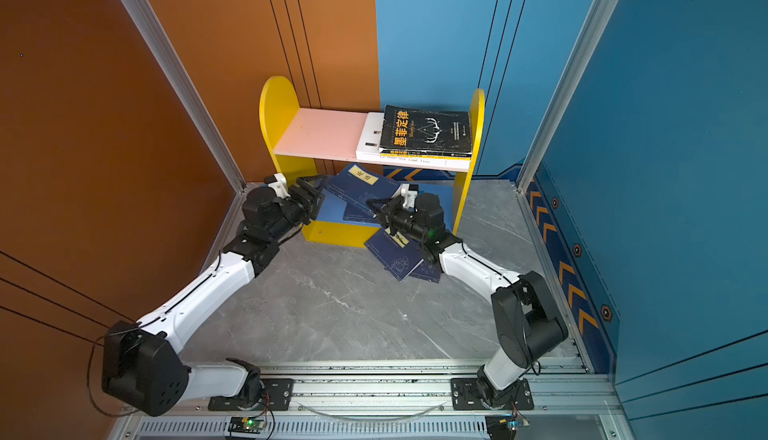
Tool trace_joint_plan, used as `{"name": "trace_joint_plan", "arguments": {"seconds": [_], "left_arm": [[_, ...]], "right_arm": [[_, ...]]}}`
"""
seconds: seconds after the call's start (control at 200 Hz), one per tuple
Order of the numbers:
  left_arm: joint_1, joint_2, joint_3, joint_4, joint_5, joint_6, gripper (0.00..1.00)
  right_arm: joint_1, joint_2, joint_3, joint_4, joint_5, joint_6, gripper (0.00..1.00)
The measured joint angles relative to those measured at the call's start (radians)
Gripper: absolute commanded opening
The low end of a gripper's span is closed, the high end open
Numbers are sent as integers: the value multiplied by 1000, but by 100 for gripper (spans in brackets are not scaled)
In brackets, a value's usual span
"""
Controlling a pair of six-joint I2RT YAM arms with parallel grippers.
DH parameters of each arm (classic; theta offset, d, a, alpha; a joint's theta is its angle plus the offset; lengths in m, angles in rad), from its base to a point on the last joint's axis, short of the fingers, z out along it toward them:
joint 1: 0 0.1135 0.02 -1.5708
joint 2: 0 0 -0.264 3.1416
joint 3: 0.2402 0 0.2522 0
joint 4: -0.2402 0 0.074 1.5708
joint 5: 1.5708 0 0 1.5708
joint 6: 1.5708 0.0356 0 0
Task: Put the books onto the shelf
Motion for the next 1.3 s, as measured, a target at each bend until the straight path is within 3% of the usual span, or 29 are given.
{"name": "trace_joint_plan", "arguments": {"seconds": [0.16,0.33,0.591,0.801,1.082,1.172,1.297], "left_arm": [[108,8,32,-102,192,61,78],[112,11,77,-195,311,142,78],[92,67,90,-185,416,145,72],[59,103,97,-141,444,136,53],[34,126,99,-57,445,103,16],[34,130,100,-26,443,89,7],[27,133,93,-5,422,84,1]], "right_arm": [[-62,-33,11,-70,-120,-43,0],[-97,-57,22,-91,-216,-74,0],[-103,-57,72,-140,-301,-111,0],[-102,-56,82,-141,-330,-113,0],[-102,-44,82,-140,-334,-107,0],[-103,-33,82,-140,-334,-105,6],[-109,-21,85,-145,-318,-106,32]]}}
